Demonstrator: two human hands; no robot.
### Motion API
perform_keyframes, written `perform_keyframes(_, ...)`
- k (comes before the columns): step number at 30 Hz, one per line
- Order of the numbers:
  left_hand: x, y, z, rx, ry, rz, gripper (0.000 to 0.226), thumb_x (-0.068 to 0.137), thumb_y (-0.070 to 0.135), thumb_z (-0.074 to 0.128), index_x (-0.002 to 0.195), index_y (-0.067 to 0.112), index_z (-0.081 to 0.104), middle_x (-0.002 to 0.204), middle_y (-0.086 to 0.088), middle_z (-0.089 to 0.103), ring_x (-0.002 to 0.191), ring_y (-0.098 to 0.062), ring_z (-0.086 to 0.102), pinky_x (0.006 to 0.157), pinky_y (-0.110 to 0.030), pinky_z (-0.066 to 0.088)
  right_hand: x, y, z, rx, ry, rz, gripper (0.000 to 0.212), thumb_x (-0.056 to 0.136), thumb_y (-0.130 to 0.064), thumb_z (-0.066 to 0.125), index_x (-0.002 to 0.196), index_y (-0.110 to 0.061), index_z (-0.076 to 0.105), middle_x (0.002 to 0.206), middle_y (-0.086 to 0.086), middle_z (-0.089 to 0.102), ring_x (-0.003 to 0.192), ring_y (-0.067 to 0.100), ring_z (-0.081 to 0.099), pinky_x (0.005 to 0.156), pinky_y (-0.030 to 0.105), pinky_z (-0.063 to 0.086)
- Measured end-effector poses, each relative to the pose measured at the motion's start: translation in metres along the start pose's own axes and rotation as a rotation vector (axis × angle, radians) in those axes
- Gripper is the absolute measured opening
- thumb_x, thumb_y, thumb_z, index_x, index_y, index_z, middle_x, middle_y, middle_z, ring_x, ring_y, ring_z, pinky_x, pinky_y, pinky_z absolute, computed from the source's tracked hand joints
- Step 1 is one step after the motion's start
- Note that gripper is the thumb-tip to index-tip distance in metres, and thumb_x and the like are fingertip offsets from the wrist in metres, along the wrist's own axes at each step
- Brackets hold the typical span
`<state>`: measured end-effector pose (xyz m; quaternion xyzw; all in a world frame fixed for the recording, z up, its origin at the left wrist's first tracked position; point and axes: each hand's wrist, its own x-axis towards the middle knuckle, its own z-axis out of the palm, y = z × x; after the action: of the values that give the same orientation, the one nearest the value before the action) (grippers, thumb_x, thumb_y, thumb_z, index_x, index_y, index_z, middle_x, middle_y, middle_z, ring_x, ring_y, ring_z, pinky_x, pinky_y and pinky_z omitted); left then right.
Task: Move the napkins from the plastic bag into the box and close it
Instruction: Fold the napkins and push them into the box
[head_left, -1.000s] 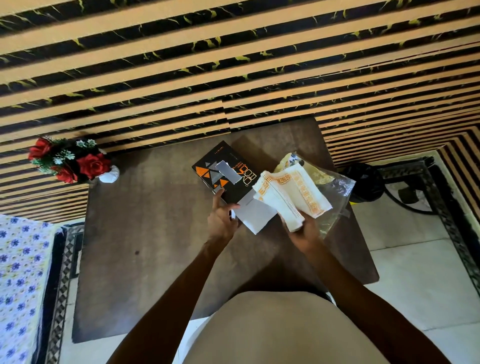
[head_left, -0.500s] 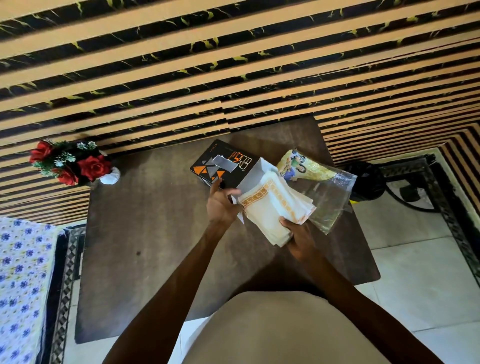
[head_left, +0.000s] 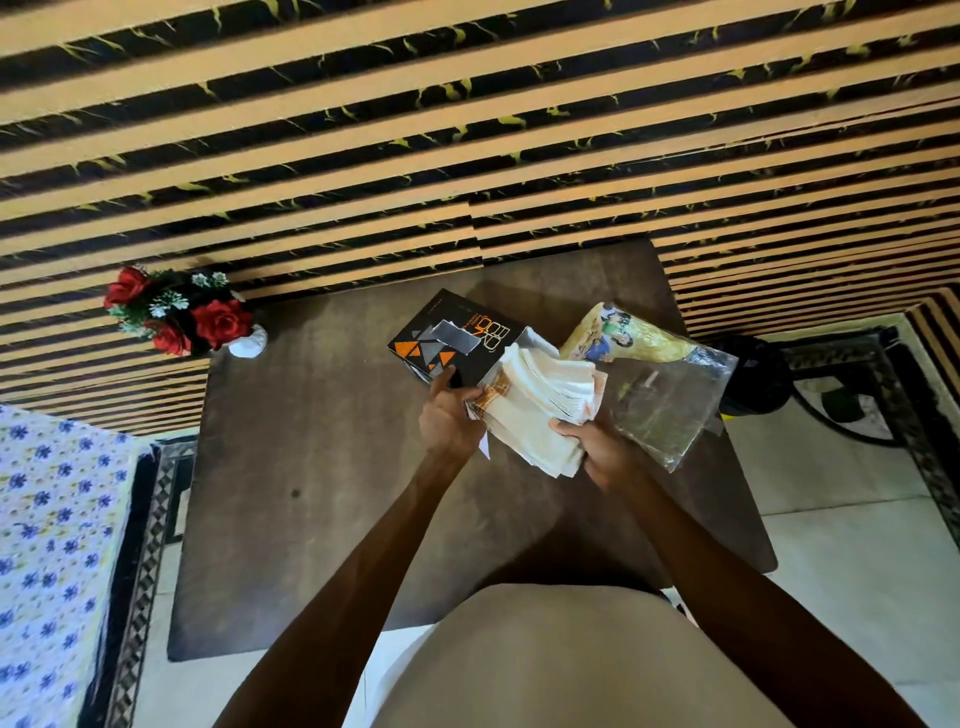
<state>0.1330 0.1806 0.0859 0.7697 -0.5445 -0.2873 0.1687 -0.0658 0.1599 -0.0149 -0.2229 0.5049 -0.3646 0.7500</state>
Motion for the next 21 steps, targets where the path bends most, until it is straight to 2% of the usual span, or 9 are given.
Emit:
perform_keyframes(2, -0.001, -0.003, 0.000, 0.004, 0.006, 0.003, 0.039, 0.077, 0.012, 0.075, 0.115, 0.018, 0.070, 0.152, -0.004, 0.040, 0.136, -0.021, 0.044, 0.105, -0.039, 0.046, 0.002, -0.004, 0.001, -0.008, -0.024, 0.044, 0.058, 0.075, -0.006, 0.074, 0.130, -0.013, 0.057, 0.129, 0.011, 0.065, 0.116, 0.027, 0.063, 0.084, 0.033, 0.058)
perform_keyframes(6, -0.005, -0.006, 0.000, 0.038, -0.012, -0.018, 0.052, 0.072, -0.002, 0.070, 0.118, 0.023, 0.069, 0.154, 0.000, 0.037, 0.131, -0.020, 0.050, 0.099, -0.035, 0.051, 0.004, -0.007, 0.008, 0.194, 0.038, 0.085, 0.028, 0.083, -0.001, 0.066, 0.109, -0.012, 0.070, 0.129, 0.014, 0.064, 0.119, 0.030, 0.060, 0.103, 0.045, 0.048)
perform_keyframes(8, -0.008, -0.005, 0.003, 0.042, -0.017, -0.021, 0.055, 0.072, -0.005, 0.068, 0.120, 0.021, 0.067, 0.155, -0.001, 0.034, 0.132, -0.023, 0.049, 0.101, -0.035, 0.050, 0.003, -0.007, 0.017, 0.269, 0.050, 0.113, 0.024, 0.086, -0.001, 0.063, 0.106, -0.011, 0.070, 0.129, 0.014, 0.064, 0.120, 0.030, 0.060, 0.105, 0.048, 0.046)
perform_keyframes(11, -0.011, -0.008, 0.010, 0.041, -0.018, 0.019, 0.048, 0.074, -0.002, 0.067, 0.119, 0.015, 0.068, 0.155, -0.005, 0.033, 0.130, -0.029, 0.050, 0.101, -0.041, 0.049, -0.002, 0.000, 0.033, 0.325, 0.029, 0.130, 0.039, 0.085, -0.004, 0.063, 0.123, -0.008, 0.060, 0.127, 0.014, 0.064, 0.114, 0.030, 0.062, 0.099, 0.047, 0.050)
perform_keyframes(13, -0.014, -0.011, 0.015, 0.084, -0.021, 0.022, 0.041, 0.077, 0.002, 0.067, 0.116, 0.014, 0.069, 0.156, -0.003, 0.031, 0.125, -0.030, 0.054, 0.097, -0.038, 0.051, -0.007, 0.004, 0.038, 0.317, 0.004, 0.139, 0.052, 0.078, -0.015, 0.072, 0.129, -0.011, 0.059, 0.128, 0.013, 0.064, 0.117, 0.031, 0.061, 0.104, 0.049, 0.046)
perform_keyframes(16, -0.023, -0.011, 0.018, 0.162, -0.066, 0.025, 0.041, 0.081, 0.000, 0.063, 0.119, 0.014, 0.066, 0.158, -0.003, 0.024, 0.123, -0.031, 0.055, 0.096, -0.039, 0.049, -0.006, 0.006, 0.036, 0.190, -0.001, 0.172, 0.048, 0.084, -0.033, 0.070, 0.126, -0.014, 0.059, 0.123, 0.011, 0.065, 0.112, 0.031, 0.061, 0.105, 0.052, 0.045)
perform_keyframes(19, -0.030, -0.010, 0.023, 0.195, -0.095, 0.063, 0.045, 0.082, -0.005, 0.058, 0.122, 0.013, 0.064, 0.159, -0.005, 0.019, 0.129, -0.034, 0.049, 0.099, -0.041, 0.050, 0.002, 0.011, 0.034, 0.067, 0.200, 0.195, 0.069, 0.064, -0.058, 0.080, 0.121, -0.022, 0.063, 0.123, 0.005, 0.067, 0.111, 0.024, 0.064, 0.103, 0.047, 0.049)
perform_keyframes(21, -0.032, -0.009, 0.028, 0.218, -0.101, 0.064, 0.047, 0.082, -0.007, 0.056, 0.123, 0.013, 0.062, 0.160, -0.005, 0.016, 0.128, -0.035, 0.050, 0.096, -0.042, 0.053, 0.006, 0.014, 0.032, -0.004, 0.338, 0.221, 0.073, 0.059, -0.062, 0.080, 0.119, -0.025, 0.061, 0.116, 0.001, 0.067, 0.107, 0.022, 0.063, 0.095, 0.041, 0.051)
